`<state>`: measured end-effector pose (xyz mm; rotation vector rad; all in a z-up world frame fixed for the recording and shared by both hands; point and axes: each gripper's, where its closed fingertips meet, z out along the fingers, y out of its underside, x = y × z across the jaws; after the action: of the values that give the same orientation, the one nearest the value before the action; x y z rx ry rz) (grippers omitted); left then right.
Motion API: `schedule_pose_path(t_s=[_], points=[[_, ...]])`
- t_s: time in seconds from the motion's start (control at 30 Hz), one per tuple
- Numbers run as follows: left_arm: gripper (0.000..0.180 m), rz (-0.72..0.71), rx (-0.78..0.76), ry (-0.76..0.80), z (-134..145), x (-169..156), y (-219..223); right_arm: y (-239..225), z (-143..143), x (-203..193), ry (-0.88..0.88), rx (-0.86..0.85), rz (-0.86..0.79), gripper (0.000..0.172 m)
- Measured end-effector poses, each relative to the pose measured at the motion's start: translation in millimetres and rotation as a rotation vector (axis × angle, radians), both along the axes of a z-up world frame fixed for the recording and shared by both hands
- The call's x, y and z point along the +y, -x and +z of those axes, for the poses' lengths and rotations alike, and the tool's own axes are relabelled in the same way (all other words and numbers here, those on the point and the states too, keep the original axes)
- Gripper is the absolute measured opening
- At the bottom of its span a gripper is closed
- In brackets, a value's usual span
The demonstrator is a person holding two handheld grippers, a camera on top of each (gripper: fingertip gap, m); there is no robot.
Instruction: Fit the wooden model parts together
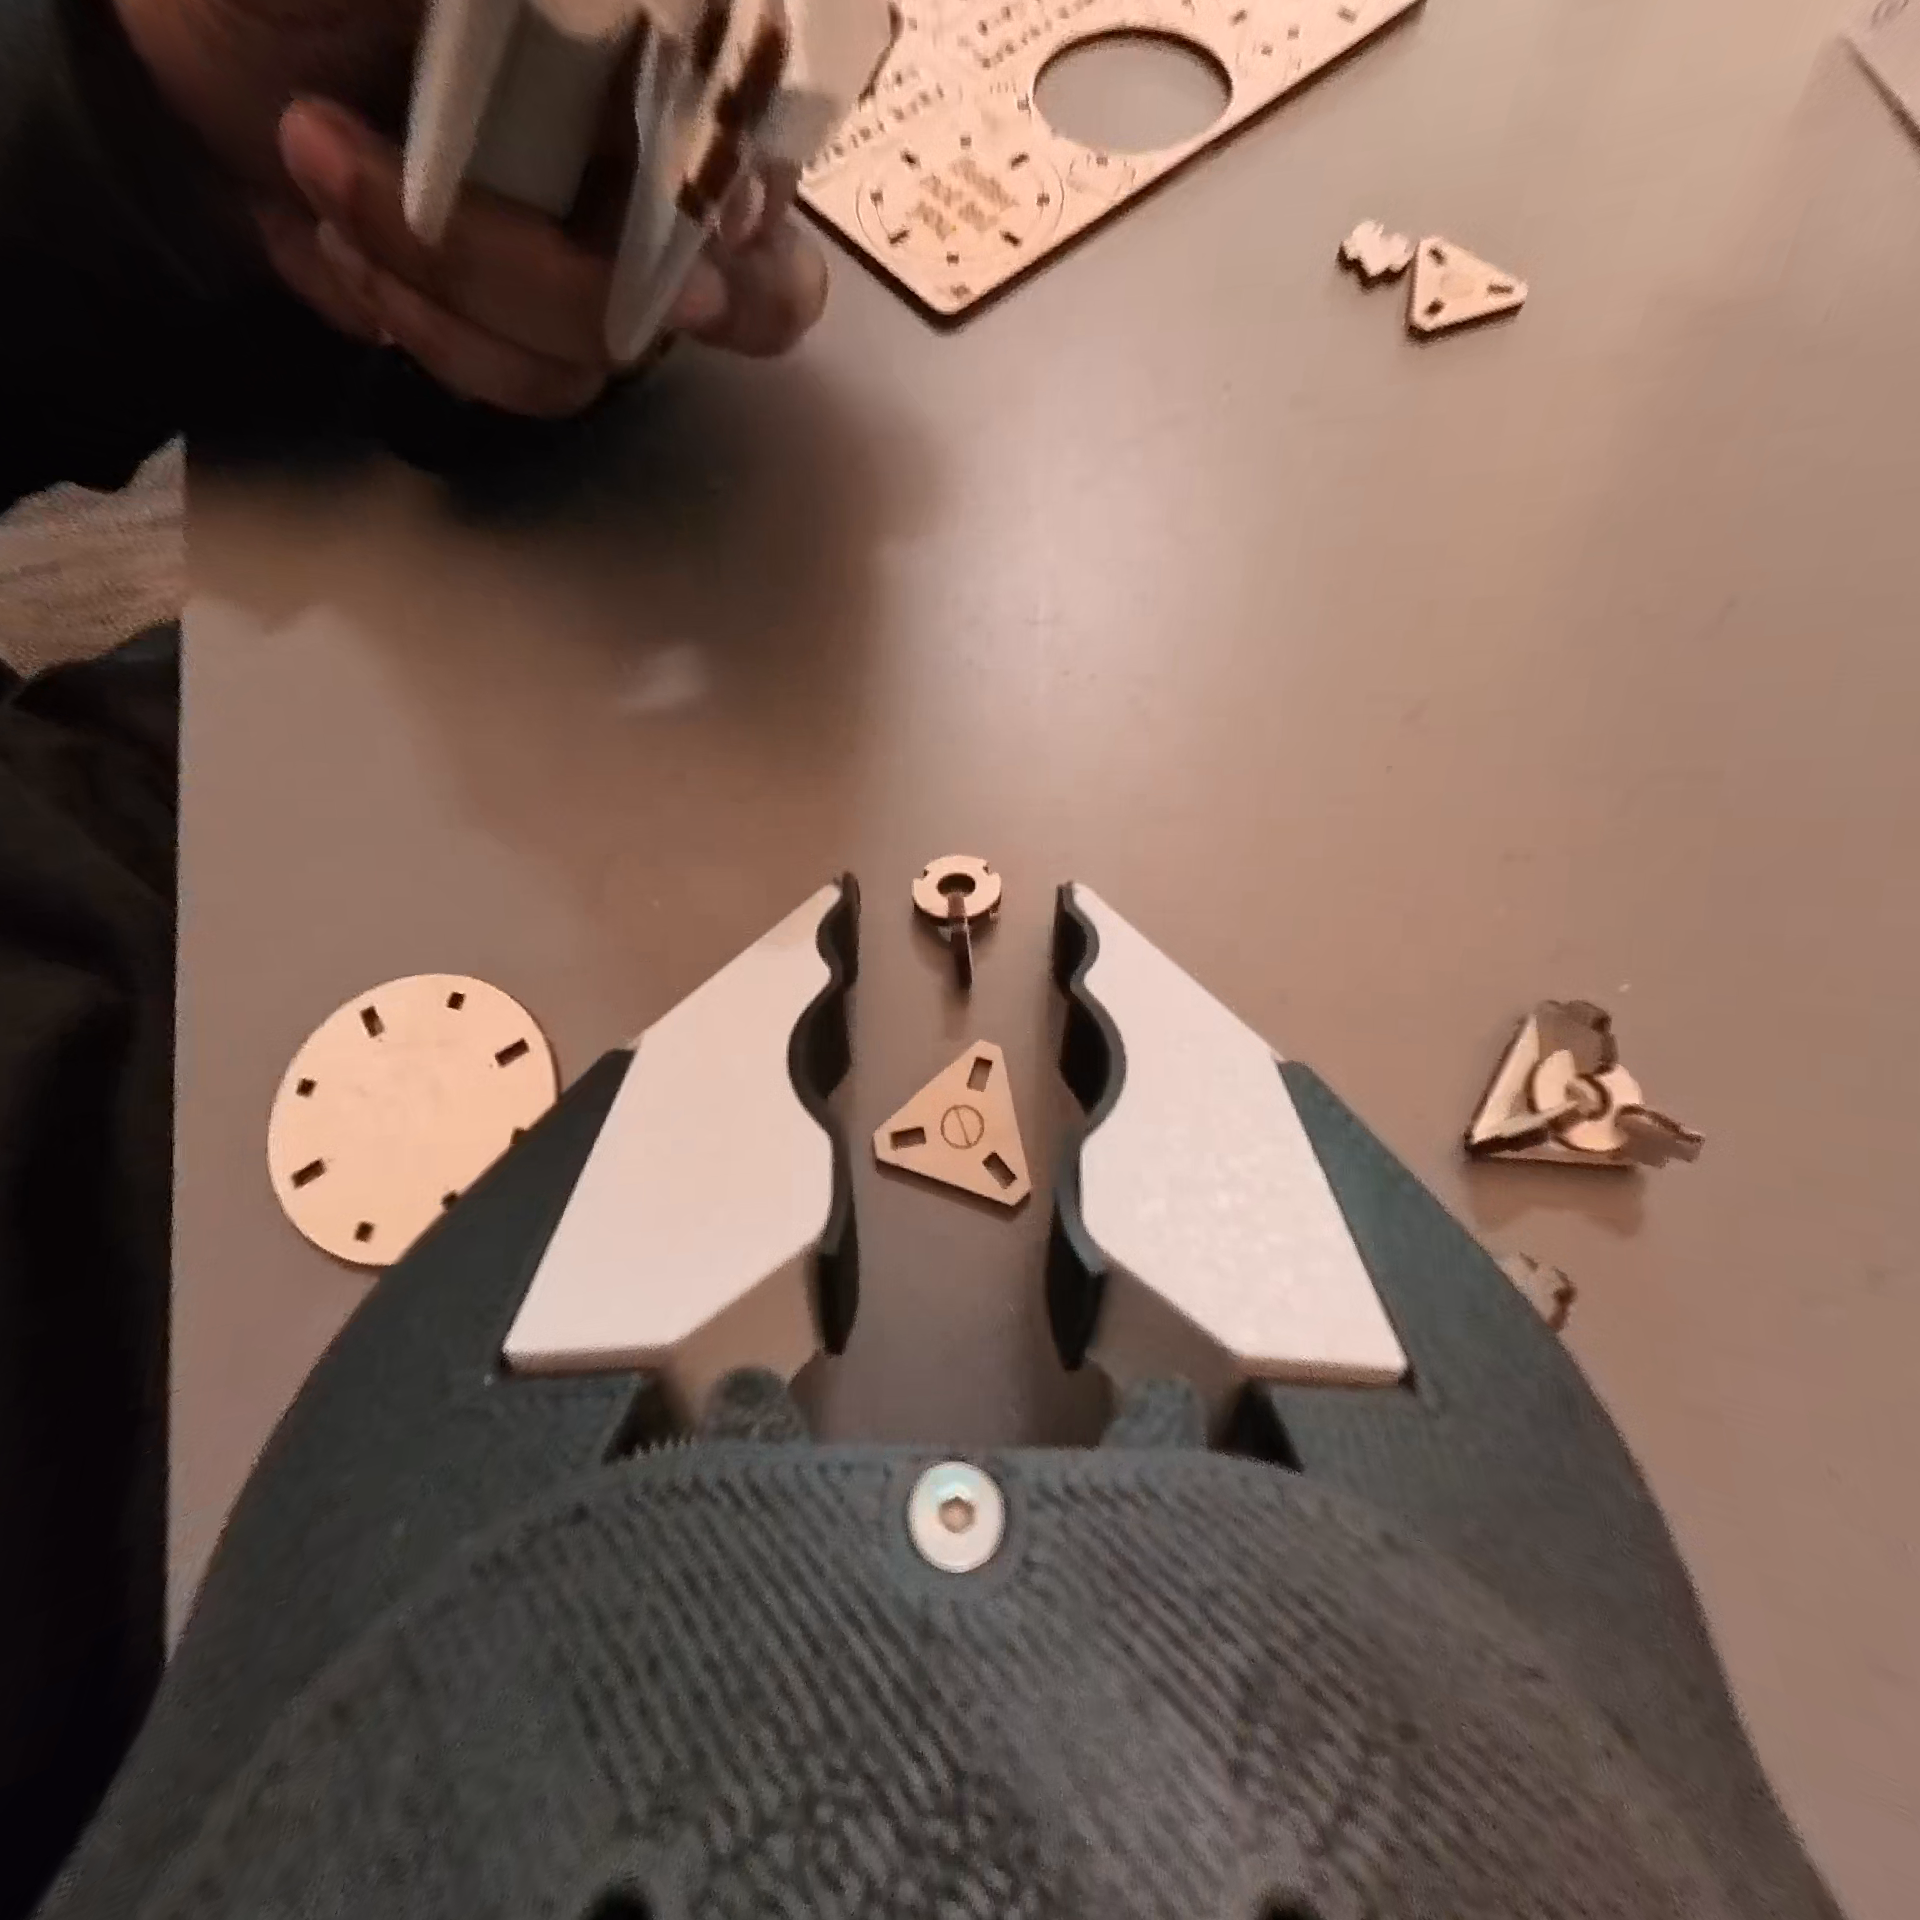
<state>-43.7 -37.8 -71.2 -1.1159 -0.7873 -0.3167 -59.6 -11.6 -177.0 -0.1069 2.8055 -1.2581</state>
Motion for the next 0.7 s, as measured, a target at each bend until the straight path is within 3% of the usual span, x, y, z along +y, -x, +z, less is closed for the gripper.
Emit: schedule_pose_path(t_s=[0.33, 0.53, 0.7], points=[[0.001, 0.046, 0.012, 0.064, -5.2, -0.6, 3.7, 0.7, 1.8, -1.3, 0.027, -0.013, 0.016, 0.015], [0.001, 0.127, 0.073, 0.17, -8.3, -2.2, 7.5, 2.8, 44.8, -10.1, 0.262, -0.029, 0.017, 0.015], [0.002, 0.216, 0.196, 0.326, -8.8, 1.0, 8.1, 7.9, 77.8, -10.8, 0.439, -0.16, -0.031, 0.015]])
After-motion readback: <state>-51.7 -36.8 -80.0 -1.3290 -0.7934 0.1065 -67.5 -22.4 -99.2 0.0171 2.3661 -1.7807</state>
